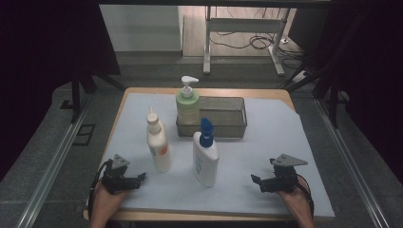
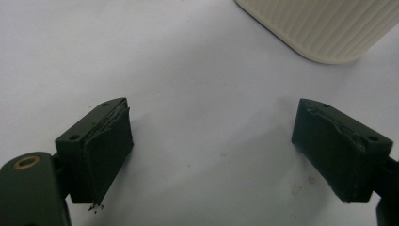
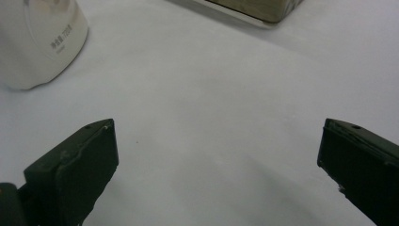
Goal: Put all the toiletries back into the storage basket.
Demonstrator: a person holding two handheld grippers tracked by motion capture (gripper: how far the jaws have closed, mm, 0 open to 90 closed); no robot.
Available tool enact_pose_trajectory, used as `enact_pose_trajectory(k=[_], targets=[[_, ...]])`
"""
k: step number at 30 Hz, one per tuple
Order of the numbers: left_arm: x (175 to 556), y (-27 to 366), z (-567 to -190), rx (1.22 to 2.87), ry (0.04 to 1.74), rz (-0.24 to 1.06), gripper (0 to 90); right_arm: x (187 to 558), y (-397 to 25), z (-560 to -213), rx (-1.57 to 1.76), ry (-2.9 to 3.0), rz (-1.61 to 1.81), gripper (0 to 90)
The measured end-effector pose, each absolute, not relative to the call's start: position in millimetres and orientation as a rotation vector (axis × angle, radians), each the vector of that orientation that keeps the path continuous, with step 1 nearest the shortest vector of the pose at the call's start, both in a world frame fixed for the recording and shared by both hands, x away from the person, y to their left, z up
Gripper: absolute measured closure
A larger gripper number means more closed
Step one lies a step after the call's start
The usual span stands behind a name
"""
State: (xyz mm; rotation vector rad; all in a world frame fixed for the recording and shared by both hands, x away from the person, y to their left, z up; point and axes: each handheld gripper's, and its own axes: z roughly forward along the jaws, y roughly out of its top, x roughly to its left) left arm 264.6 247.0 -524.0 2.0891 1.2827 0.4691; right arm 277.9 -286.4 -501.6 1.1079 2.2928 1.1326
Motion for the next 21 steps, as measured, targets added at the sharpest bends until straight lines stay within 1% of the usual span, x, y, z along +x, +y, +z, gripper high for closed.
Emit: enact_pose_trajectory(k=[3, 9, 16, 21], targets=[[264.4, 246.9, -524.1, 2.088, 1.283, 0.472, 12.4, 276.0, -284.4, -498.9, 1.104, 2.307, 1.097, 0.0], [264.4, 246.9, -524.1, 2.088, 1.282, 0.471, 12.4, 269.9, -280.2, -488.5, 1.099, 2.311, 1.168, 0.0], [264.4, 246.9, -524.1, 2.088, 1.283, 0.472, 12.5, 263.0, -265.7, -478.9, 1.121, 2.343, 1.239, 0.0], [264.4, 247.0, -524.1, 2.088, 1.282, 0.471, 12.5, 261.2, -254.0, -474.5, 1.102, 2.358, 1.191, 0.0]])
